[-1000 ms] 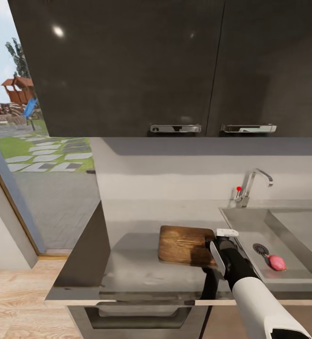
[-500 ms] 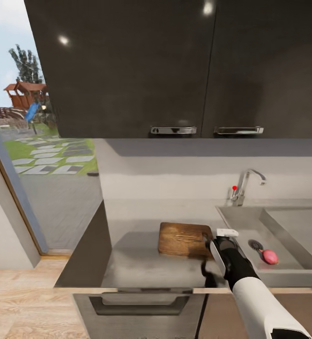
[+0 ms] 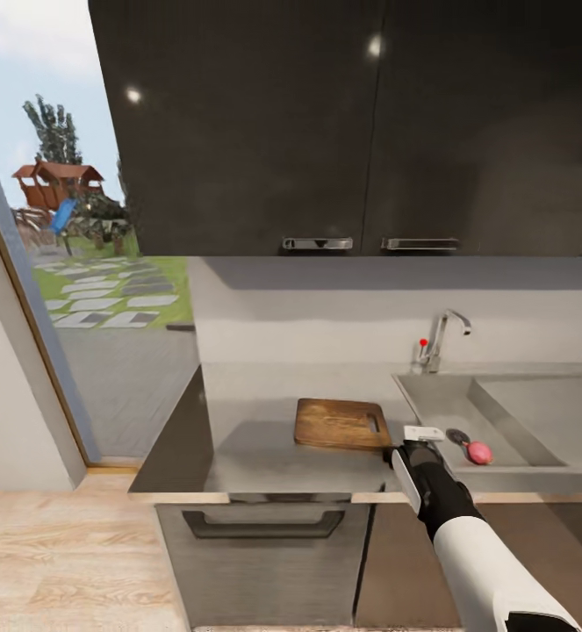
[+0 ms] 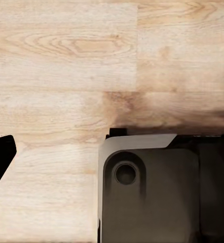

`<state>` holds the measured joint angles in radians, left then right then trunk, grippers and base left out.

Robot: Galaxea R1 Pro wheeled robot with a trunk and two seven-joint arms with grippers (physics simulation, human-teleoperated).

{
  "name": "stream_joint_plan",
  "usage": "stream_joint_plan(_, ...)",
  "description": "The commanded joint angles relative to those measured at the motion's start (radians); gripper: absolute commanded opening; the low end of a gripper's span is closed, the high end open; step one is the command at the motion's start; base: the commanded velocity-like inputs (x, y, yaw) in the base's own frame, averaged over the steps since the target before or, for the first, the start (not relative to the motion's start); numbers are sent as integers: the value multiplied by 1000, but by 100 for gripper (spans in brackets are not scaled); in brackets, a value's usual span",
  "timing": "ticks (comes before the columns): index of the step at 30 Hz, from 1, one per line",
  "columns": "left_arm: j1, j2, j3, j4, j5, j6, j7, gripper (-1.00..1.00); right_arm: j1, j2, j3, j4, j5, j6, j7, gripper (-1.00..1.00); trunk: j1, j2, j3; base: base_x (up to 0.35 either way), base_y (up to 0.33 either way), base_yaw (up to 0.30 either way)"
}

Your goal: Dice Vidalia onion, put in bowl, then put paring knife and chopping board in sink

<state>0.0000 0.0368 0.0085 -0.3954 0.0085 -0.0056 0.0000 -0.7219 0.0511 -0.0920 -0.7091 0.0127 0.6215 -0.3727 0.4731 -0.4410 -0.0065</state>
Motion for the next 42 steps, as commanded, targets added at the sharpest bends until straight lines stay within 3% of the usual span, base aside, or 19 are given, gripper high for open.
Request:
stream_joint_plan(1, 0, 0, 1, 0, 1, -1, 0, 100, 0, 2, -3, -1, 1, 4, -2, 100, 0, -1, 1, -300, 0, 0)
stream_joint_plan(24, 0, 0, 1, 0, 2, -1, 0, 100, -1, 5, -2, 4, 1, 3, -1, 100, 0, -1, 38, -300, 0, 0)
stream_joint_plan(33, 0, 0, 1, 0, 2, -1, 0, 100, -1, 5, -1, 39, 2, -59, 0, 100, 0, -1, 52, -166, 0, 0)
stream_joint_plan(36, 0, 0, 1, 0, 3, -1, 0, 100, -1, 4, -2, 106, 4, -109, 0, 100, 0, -1, 57, -19, 0, 0)
stream_joint_plan(37, 0, -2, 2, -1, 3, -1, 0, 100, 0, 0, -2, 197, 7, -200, 0, 100, 0, -1, 59, -5, 0, 0)
stream_joint_plan(42, 0, -18, 2, -1, 2, -1, 0, 100, 0, -12, -1, 408, 12, -434, -1, 100, 0, -1, 65, -2, 0, 0)
